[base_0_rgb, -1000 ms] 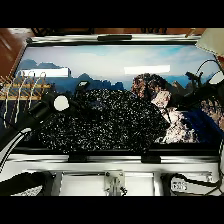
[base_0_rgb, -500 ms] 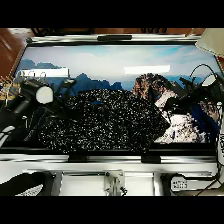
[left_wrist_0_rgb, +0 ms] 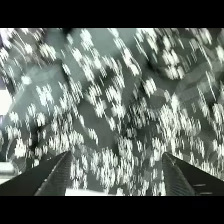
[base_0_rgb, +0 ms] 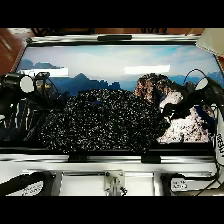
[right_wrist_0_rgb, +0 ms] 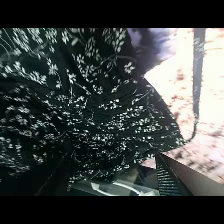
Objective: Fold the shirts.
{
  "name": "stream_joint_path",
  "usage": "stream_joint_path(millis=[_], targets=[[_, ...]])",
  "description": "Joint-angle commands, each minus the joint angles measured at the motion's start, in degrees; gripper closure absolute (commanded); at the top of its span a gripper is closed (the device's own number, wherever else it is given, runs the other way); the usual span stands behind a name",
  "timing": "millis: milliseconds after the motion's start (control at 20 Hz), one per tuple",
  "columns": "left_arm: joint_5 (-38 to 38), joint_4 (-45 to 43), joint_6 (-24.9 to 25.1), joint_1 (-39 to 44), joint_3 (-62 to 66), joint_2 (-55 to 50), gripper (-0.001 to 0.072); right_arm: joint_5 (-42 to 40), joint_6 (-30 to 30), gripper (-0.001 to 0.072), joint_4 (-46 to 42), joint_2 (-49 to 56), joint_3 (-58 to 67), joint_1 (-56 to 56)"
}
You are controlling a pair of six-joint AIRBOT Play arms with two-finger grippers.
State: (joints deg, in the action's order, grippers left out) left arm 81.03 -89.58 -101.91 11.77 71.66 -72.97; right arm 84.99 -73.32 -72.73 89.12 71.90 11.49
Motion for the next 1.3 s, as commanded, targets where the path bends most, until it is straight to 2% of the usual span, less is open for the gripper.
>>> stream_joint_path(millis=[0,300,450,550,650,750,1050,1250], targets=[[-11.67,5.05,-0.87,-2.54,0.15,-4.2,0.0038,-2.38,1.14,0.0087,-1.97,0.24,-1.86,-2.69],[-21.09,9.73,-0.68,-2.54,4.83,-16.76,0.0038,-6.01,0.98,0.0088,-2.86,0.7,-1.86,-3.15],[-23.56,9.73,1.99,-2.47,7.69,-21.77,0.0038,-8.04,0.98,0.0088,-2.58,2.14,-1.86,-3.15],[-24.55,9.73,2.45,-2.4,9.51,-23.65,0.0038,-8.15,1.38,0.0088,-1.55,3.43,-1.88,-3.15],[-29.24,9.7,5.07,-2.34,10.88,-23.78,0.0038,-8.81,2.23,0.0088,-0.98,4.24,-1.86,-3.15],[-32.89,9.73,5.66,-2.34,13.0,-24.41,0.004,-9.46,2.34,0.0088,-0.74,4.85,-1.88,-3.15],[-33.44,16.24,8.46,-1.86,16.17,-30.6,0.004,-9.62,2.47,0.0088,0.83,6.12,-1.86,-3.15],[-33.92,17.57,8.46,-1.22,16.15,-33.09,0.004,-9.62,3.08,0.0089,0.59,6.14,-1.86,-3.15]])
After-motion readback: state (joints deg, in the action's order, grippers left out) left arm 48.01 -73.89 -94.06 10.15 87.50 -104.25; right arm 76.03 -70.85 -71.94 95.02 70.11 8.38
